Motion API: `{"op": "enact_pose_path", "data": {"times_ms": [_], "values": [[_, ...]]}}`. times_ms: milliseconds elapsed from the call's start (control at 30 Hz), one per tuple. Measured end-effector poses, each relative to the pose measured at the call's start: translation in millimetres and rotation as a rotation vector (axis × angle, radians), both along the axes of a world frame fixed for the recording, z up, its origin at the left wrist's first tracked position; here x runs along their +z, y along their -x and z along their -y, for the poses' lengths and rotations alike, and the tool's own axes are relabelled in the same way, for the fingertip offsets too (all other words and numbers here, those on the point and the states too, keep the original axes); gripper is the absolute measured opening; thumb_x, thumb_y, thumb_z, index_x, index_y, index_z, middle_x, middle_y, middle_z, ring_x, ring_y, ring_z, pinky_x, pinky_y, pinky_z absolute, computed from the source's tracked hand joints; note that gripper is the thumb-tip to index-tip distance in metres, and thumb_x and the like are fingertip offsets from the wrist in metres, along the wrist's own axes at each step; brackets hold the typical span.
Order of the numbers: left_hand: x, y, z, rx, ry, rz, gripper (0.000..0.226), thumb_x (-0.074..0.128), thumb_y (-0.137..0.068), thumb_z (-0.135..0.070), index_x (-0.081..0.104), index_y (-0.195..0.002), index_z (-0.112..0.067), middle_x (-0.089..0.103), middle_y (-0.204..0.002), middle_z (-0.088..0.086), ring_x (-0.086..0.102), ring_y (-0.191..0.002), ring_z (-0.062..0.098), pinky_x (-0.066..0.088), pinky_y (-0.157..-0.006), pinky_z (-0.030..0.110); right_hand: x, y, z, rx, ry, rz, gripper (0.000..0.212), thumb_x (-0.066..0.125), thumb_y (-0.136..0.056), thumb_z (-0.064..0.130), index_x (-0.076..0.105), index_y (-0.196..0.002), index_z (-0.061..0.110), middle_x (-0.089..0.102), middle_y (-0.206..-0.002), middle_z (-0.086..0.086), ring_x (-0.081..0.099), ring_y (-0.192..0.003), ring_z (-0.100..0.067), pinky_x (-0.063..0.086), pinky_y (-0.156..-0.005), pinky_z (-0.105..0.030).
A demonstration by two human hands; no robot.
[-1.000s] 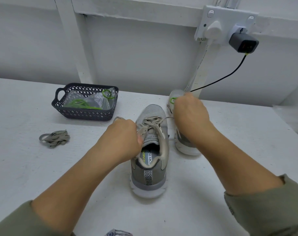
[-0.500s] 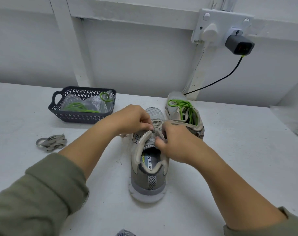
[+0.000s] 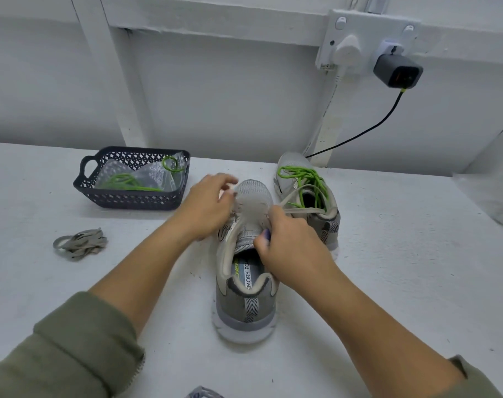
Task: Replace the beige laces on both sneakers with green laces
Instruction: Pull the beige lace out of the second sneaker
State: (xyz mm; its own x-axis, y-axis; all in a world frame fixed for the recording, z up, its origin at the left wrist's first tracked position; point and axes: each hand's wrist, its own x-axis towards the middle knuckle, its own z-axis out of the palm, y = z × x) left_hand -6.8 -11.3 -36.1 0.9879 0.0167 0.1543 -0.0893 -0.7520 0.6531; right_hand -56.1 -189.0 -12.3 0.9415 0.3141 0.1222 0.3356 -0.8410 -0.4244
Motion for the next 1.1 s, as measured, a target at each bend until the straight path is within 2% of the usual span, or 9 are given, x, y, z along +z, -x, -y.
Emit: {"op": "enact_pose_path", "data": {"times_ms": [100, 233, 333, 400, 467, 533, 767, 967, 1100], "values": [[22.4, 0.1, -5.1, -0.245, -0.113, -0.077, 0.02, 0.055, -0.095, -0.034, 0.072, -0.105, -0.03, 0.067, -0.106, -0.008, 0.059, -0.099, 0.008, 0.045, -0.086, 0.024, 0.7, 2.4, -1.2, -0.029, -0.03, -0.008, 0.012, 0.045, -0.091, 0.023, 0.035, -0.089, 0.016, 0.047, -0.078, -0.004, 0.045, -0.074, -0.029, 0.032, -0.06, -0.033], [34.3, 4.0, -1.3, -0.191, 0.255, -0.231, 0.042, 0.033, -0.089, -0.026, 0.071, -0.072, -0.018, 0.072, -0.101, -0.005, 0.062, -0.101, 0.009, 0.042, -0.084, 0.019, 1.1, 5.4, -1.8, -0.077, -0.058, -0.01, 0.012, 0.045, -0.092, 0.023, 0.035, -0.09, 0.016, 0.044, -0.076, -0.003, 0.043, -0.071, -0.028, 0.031, -0.059, -0.033], [33.0, 2.6, 2.4, -0.094, 0.323, -0.271, 0.066, 0.026, -0.084, -0.063, 0.065, -0.063, -0.014, 0.07, -0.105, -0.002, 0.059, -0.107, 0.017, 0.037, -0.093, 0.03, 0.4, 6.5, -2.3, -0.088, -0.073, -0.015, 0.011, 0.045, -0.092, 0.023, 0.035, -0.09, 0.017, 0.042, -0.072, 0.0, 0.043, -0.07, -0.028, 0.03, -0.059, -0.033], [31.3, 5.6, 6.0, -0.062, 0.168, -0.252, 0.078, 0.04, -0.07, -0.088, 0.064, -0.066, -0.013, 0.071, -0.091, 0.0, 0.064, -0.089, 0.016, 0.045, -0.083, 0.033, 0.3, 6.5, -2.4, -0.096, -0.086, -0.025, 0.011, 0.045, -0.092, 0.023, 0.035, -0.09, 0.017, 0.041, -0.071, 0.001, 0.043, -0.07, -0.028, 0.031, -0.059, -0.033], [31.4, 6.6, 8.9, -0.066, -0.036, -0.194, 0.061, 0.062, -0.062, -0.081, 0.068, -0.07, -0.021, 0.069, -0.081, -0.007, 0.062, -0.076, 0.008, 0.048, -0.069, 0.028, 0.3, 6.7, -2.4, -0.096, -0.085, -0.027, 0.012, 0.045, -0.092, 0.023, 0.035, -0.09, 0.018, 0.042, -0.073, 0.0, 0.043, -0.07, -0.027, 0.03, -0.059, -0.033], [37.8, 3.6, 9.9, -0.1, -0.113, -0.195, 0.043, 0.072, -0.061, -0.071, 0.073, -0.07, -0.029, 0.072, -0.086, -0.008, 0.065, -0.083, 0.006, 0.052, -0.077, 0.029, 0.4, 7.1, -2.3, -0.101, -0.086, -0.027, 0.012, 0.045, -0.092, 0.023, 0.034, -0.091, 0.018, 0.04, -0.071, 0.001, 0.042, -0.07, -0.027, 0.03, -0.059, -0.033], [54.0, 0.0, 23.7, -0.11, -0.429, -0.168, 0.024, 0.073, -0.081, -0.041, 0.07, -0.068, -0.022, 0.073, -0.098, -0.003, 0.063, -0.094, 0.015, 0.051, -0.085, 0.033, 0.2, 8.8, -2.9, -0.14, -0.082, -0.031, 0.012, 0.044, -0.093, 0.024, 0.035, -0.091, 0.016, 0.034, -0.065, 0.004, 0.041, -0.069, -0.027, 0.03, -0.06, -0.033], [38.3, 7.2, 2.9, 0.47, -0.492, -0.057, 0.024, 0.052, -0.096, -0.024, 0.06, -0.114, -0.01, 0.055, -0.12, 0.011, 0.048, -0.115, 0.033, 0.044, -0.086, 0.045, -0.7, 8.5, -2.0, -0.14, -0.086, -0.034, 0.012, 0.043, -0.093, 0.024, 0.036, -0.092, 0.014, 0.04, -0.071, -0.001, 0.044, -0.07, -0.029, 0.033, -0.061, -0.033], [29.0, 8.2, 10.5, 0.217, -0.227, -0.056, 0.029, 0.047, -0.099, -0.031, 0.056, -0.126, -0.028, 0.054, -0.129, 0.001, 0.036, -0.126, 0.03, 0.034, -0.1, 0.045, -0.1, 8.2, -4.4, -0.139, -0.076, -0.037, 0.012, 0.044, -0.093, 0.024, 0.035, -0.092, 0.015, 0.037, -0.069, 0.0, 0.042, -0.07, -0.028, 0.031, -0.061, -0.033]]}}
